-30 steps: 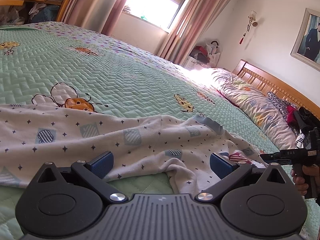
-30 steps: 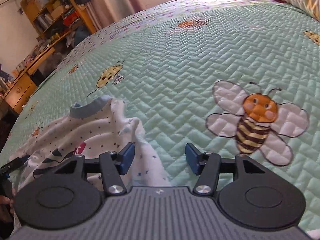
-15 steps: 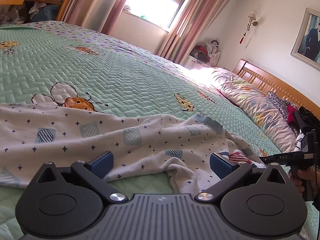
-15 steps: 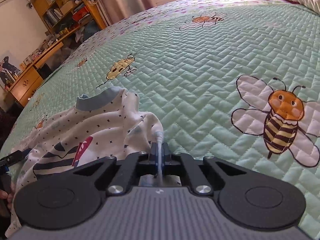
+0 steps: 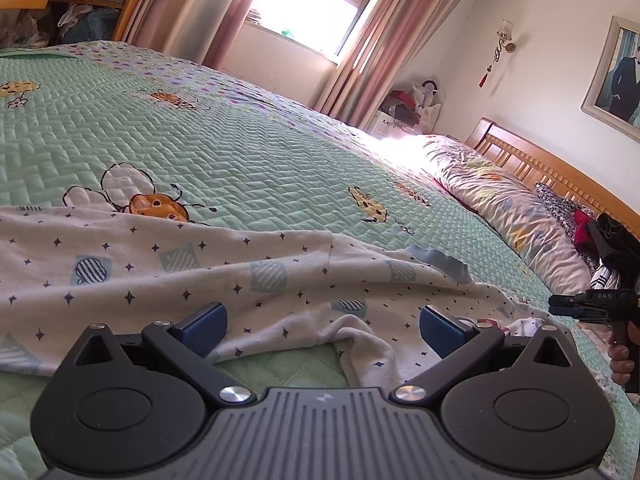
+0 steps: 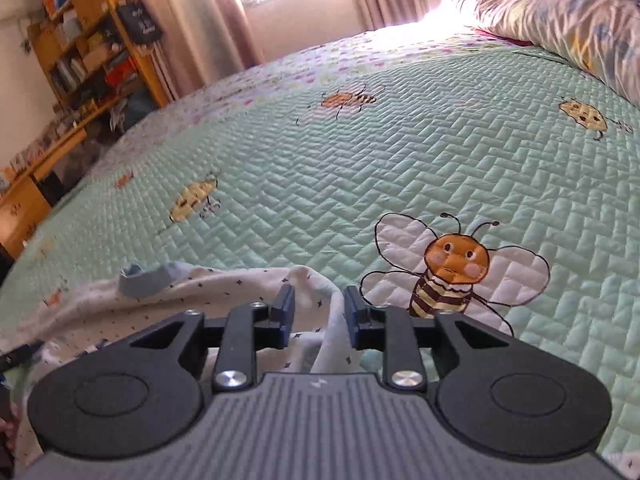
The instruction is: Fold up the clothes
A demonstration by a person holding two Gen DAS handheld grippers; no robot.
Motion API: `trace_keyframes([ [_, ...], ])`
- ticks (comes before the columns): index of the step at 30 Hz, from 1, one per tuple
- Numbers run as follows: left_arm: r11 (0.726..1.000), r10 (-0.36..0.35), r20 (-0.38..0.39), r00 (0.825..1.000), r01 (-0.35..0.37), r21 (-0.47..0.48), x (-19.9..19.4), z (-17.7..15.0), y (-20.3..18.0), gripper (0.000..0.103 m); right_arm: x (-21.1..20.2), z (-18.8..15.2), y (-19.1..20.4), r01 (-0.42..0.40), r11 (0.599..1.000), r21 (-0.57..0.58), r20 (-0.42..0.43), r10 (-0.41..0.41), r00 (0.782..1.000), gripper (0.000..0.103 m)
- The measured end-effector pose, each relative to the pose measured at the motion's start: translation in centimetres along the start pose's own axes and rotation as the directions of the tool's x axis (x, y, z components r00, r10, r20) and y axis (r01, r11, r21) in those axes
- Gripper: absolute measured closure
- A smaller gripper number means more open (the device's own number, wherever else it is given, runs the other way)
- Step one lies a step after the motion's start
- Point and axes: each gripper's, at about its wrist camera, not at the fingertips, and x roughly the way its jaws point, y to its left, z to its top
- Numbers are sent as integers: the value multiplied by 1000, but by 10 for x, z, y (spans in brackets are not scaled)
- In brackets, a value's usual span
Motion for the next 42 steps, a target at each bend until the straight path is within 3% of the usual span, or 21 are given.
trace_keyframes([
  [7, 1000, -1, 0, 1000, 1, 0, 0, -1, -1, 1, -67, -46, -11, 115, 991, -71, -40, -118, 992, 64],
  [10, 1000, -3, 1, 1000, 3, -3, 0, 0, -1, 1, -81, -70, -12, 193, 970, -149, -53, -203, 978, 53],
  [14, 1000, -5, 2, 1000, 5, -6, 0, 0, 0, 1, -92, -88, -25, 267, 941, -210, -67, -286, 956, 53],
  [17, 1000, -5, 2, 1000, 5, -6, 0, -1, 0, 1, -107, -89, -51, 335, 936, -105, -46, -342, 939, 53],
  [19, 1000, -5, 2, 1000, 5, -7, 0, -1, 0, 1, -127, -92, -79, 313, 945, 91, 3, -314, 949, 53],
  [22, 1000, -6, 2, 1000, 6, -8, 0, -1, 0, 1, -147, -107, -118, 275, 893, 356, 42, -309, 950, 52],
  [26, 1000, -5, 1, 1000, 5, -6, 0, -1, 0, 1, -161, -123, -141, 207, 827, 523, 95, -298, 950, 52],
  [30, 1000, -3, 1, 1000, 4, -5, 0, -1, 0, 1, -175, -143, -152, 179, 744, 644, 126, -334, 934, 52],
  [34, 1000, 0, -1, 1000, 0, -1, 0, -1, 0, 1, -167, -164, -156, 25, 700, 714, 218, -256, 942, 51],
  [36, 1000, 0, -1, 1000, 0, -1, 1, -1, 0, 1, -154, -163, -155, -28, 696, 717, 249, -219, 943, 51],
  [39, 1000, 0, 0, 1000, 0, -1, 1, -1, 0, 1, -131, -144, -144, -35, 737, 675, 252, -186, 950, 51],
  [40, 1000, 1, 1, 1000, -1, 0, 1, -1, 0, 1, -126, -139, -141, -41, 748, 663, 252, -170, 953, 57],
  [41, 1000, 1, 2, 1000, -1, 0, 1, -1, 0, 1, -121, -134, -139, -52, 752, 657, 251, -154, 956, 82],
  [42, 1000, 1, 3, 1000, -1, -2, 1, -2, 1, 1, -121, -130, -137, -50, 760, 648, 252, -153, 956, 92],
])
